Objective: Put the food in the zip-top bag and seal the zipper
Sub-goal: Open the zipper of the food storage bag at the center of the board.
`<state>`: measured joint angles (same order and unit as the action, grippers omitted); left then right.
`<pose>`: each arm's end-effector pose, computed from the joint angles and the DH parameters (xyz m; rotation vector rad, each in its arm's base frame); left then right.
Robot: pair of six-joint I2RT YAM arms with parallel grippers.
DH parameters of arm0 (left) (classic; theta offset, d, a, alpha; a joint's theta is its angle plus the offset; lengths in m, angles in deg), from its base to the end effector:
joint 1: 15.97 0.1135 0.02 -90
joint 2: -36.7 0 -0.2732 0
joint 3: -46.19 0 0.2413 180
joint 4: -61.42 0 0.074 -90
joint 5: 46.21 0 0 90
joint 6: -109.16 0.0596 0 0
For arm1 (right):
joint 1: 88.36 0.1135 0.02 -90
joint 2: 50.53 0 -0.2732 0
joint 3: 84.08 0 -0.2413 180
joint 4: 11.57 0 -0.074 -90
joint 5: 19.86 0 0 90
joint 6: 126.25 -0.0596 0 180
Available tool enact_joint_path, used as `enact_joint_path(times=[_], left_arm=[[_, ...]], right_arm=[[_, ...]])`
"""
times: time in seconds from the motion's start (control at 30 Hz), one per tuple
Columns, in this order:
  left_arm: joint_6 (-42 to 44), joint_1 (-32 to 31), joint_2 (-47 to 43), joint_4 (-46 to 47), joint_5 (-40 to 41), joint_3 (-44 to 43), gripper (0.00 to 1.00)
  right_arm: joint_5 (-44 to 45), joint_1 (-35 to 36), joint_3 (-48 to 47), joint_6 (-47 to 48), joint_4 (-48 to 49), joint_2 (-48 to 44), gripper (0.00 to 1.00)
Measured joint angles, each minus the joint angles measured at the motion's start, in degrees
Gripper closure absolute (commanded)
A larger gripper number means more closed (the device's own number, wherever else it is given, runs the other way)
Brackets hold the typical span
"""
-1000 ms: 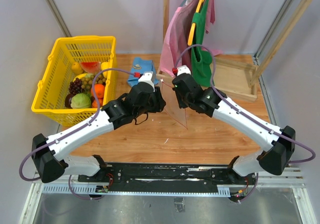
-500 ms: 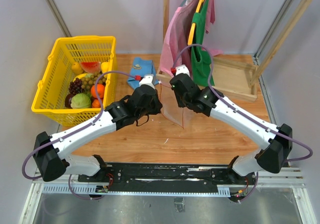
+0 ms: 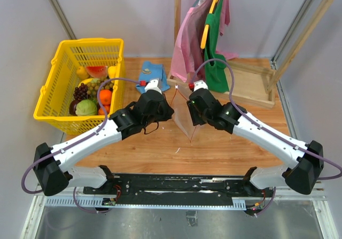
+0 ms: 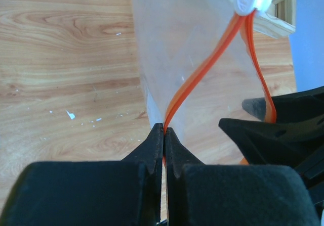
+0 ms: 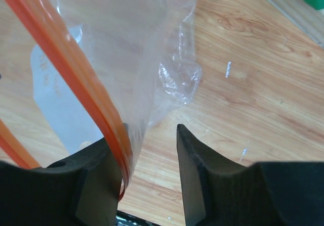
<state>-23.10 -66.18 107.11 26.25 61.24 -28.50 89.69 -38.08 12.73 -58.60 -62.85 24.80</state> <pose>0.1938 -0.2047 0.3217 -0.0375 2.1506 -0.6500 0.1971 0.2060 0.3213 -0.3867 2.2566 0.2651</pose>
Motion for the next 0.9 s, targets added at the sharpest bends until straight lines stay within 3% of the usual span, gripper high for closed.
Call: enact_joint_path(times=[0.23,0.37,0.6,0.9], left_arm=[[-3.3,0.2,-0.5,0.6,-0.6,0.5,1.00],[-4.3,0.2,-1.0,0.7,-0.3,0.7,1.00],[-3.9,0.3,-1.4,0.5,0.3,0.7,1.00],[-1.0,0.4,-1.5,-1.7,-0.9,0.7,1.00]], right_arm=[[-2.6,1.2,1.3,-3.0,2.2,-0.6,0.51],[-2.5,2.7,1.3,-3.8,2.2,-0.6,0.64],[2.7,3.0,1.3,-3.4,0.8,-0.9,0.98],[19.6,3.0,-2.1,2.0,-2.3,-2.7,0.99]])
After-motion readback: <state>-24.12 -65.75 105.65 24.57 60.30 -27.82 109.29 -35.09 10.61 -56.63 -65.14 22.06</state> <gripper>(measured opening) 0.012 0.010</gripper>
